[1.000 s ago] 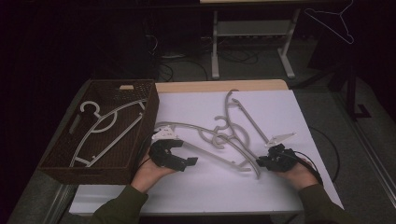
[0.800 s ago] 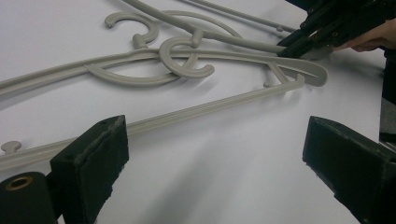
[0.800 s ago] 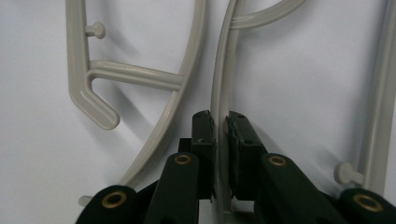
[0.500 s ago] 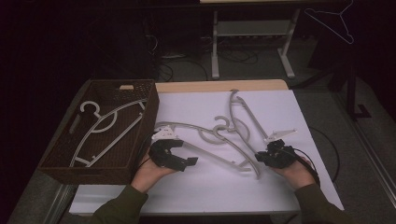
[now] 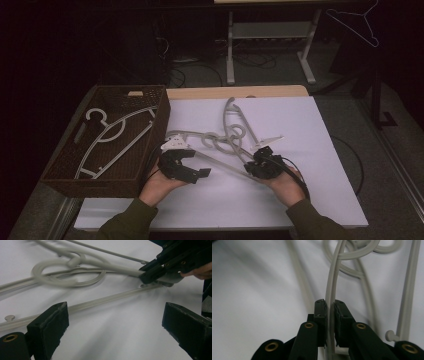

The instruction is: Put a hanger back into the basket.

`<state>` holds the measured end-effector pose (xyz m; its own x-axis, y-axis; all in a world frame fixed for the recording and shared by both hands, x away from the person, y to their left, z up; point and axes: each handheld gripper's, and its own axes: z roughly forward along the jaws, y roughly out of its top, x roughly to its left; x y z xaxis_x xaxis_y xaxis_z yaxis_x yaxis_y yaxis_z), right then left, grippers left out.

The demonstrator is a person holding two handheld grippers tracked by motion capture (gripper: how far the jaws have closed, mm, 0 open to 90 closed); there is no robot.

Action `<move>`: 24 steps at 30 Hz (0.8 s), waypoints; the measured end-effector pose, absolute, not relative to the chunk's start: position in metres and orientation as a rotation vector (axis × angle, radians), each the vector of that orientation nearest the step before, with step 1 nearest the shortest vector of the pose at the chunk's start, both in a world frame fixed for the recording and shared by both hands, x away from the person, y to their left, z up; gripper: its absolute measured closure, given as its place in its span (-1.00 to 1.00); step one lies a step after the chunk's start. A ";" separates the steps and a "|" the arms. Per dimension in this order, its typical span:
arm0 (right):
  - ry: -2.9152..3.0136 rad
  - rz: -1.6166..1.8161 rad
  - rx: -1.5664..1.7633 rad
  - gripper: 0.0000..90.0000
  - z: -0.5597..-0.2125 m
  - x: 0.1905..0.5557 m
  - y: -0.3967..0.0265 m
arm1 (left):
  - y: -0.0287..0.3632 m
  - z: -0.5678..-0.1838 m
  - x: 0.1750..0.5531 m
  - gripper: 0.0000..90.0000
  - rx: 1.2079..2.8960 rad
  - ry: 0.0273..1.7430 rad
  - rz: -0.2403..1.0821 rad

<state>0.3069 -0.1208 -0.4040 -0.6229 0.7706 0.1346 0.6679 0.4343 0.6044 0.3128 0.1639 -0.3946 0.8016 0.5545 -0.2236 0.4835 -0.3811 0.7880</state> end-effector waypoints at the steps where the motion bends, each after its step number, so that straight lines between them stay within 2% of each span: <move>1: 2.529 0.963 1.261 0.79 -0.405 0.307 -0.107 | 0.165 -0.394 0.312 -0.85 2.041 0.772 0.096; 8: 2.594 0.961 1.233 0.69 -0.413 0.307 -0.077 | 0.169 -0.394 0.312 -0.85 2.033 0.784 0.100; 10: 2.624 0.968 1.215 0.49 -0.417 0.305 -0.070 | 0.170 -0.393 0.314 -0.85 2.027 0.791 0.110; 11: 2.624 0.968 1.215 0.49 -0.417 0.305 -0.070 | 0.170 -0.393 0.314 -0.85 2.027 0.791 0.110; 15: 2.589 1.069 1.163 0.16 -0.406 0.300 -0.079 | 0.169 -0.388 0.323 -0.84 2.005 0.834 0.144; 16: 2.589 1.069 1.163 0.16 -0.406 0.300 -0.079 | 0.169 -0.388 0.323 -0.80 2.005 0.834 0.144; 17: 2.564 1.101 1.159 -0.02 -0.403 0.300 -0.087 | 0.168 -0.387 0.327 -0.75 2.003 0.843 0.158; 18: 2.564 1.101 1.159 -0.02 -0.403 0.300 -0.087 | 0.167 -0.385 0.332 -0.75 2.001 0.848 0.162; 20: 2.515 1.122 1.147 -0.23 -0.401 0.298 -0.102 | 0.164 -0.383 0.344 -0.68 2.009 0.880 0.197; 21: 2.515 1.122 1.147 -0.23 -0.401 0.298 -0.102 | 0.163 -0.383 0.353 -0.68 2.017 0.890 0.218; 24: 2.467 1.143 1.144 -0.41 -0.399 0.296 -0.118 | 0.159 -0.383 0.378 -0.64 2.010 0.965 0.246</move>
<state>0.2960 -0.1185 -0.3994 -0.6836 0.7167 0.1382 0.5690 0.4046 0.7159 0.3784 0.1593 -0.3832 0.6800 0.7113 -0.1776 0.5400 -0.3220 0.7776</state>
